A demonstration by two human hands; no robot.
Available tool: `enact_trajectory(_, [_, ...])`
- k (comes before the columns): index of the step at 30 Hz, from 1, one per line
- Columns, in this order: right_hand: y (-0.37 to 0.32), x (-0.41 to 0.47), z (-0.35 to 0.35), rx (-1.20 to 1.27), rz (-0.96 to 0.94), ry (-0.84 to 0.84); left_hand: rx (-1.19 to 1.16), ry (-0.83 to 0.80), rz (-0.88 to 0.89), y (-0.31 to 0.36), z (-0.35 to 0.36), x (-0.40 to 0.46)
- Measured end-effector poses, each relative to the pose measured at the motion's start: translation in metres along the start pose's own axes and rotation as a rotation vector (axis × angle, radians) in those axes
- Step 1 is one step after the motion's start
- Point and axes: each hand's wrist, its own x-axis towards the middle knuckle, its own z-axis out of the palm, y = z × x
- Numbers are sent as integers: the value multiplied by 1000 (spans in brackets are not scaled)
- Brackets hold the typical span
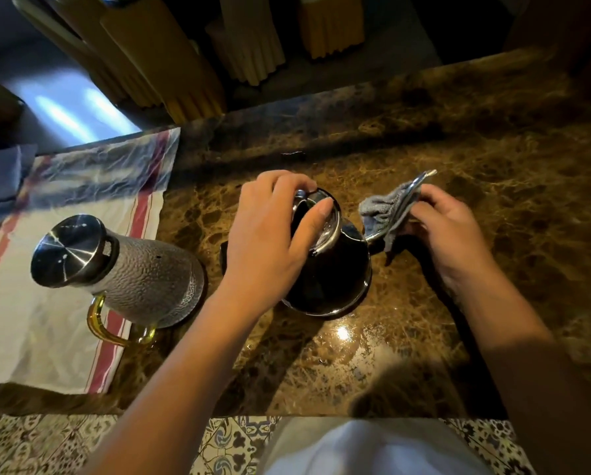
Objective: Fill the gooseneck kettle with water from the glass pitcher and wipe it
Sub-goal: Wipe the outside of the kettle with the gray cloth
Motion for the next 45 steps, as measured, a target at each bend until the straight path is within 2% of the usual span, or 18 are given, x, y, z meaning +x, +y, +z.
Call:
enact_trajectory(2, [5, -2, -2, 13, 9, 4, -2, 19, 32, -3, -1, 4])
enact_trajectory(5, [14, -8, -4, 52, 12, -14, -7, -45, 102, -10, -4, 12])
enact_trajectory(11, [24, -24, -8, 120, 31, -83, -60, -113, 84, -19, -11, 22])
enact_trajectory(18, [30, -47, -5, 51, 51, -369, -19, 2, 56, -28, -18, 23])
enact_trajectory(24, [42, -53, 11, -44, -52, -444, 13, 90, -22, -11, -3, 16])
enact_trajectory(28, [51, -57, 20, -73, -67, -486, -3, 118, -14, -9, 7, 16])
enact_trajectory(33, [61, -69, 33, -5, -7, -474, -48, 51, 14, -12, 0, 18])
enact_trajectory(39, [63, -78, 47, -22, -35, -498, -148, -41, -19, -12, -11, 22])
enact_trajectory(45, [53, -84, 50, -163, -142, -313, -175, -18, -39, -17, -9, 33])
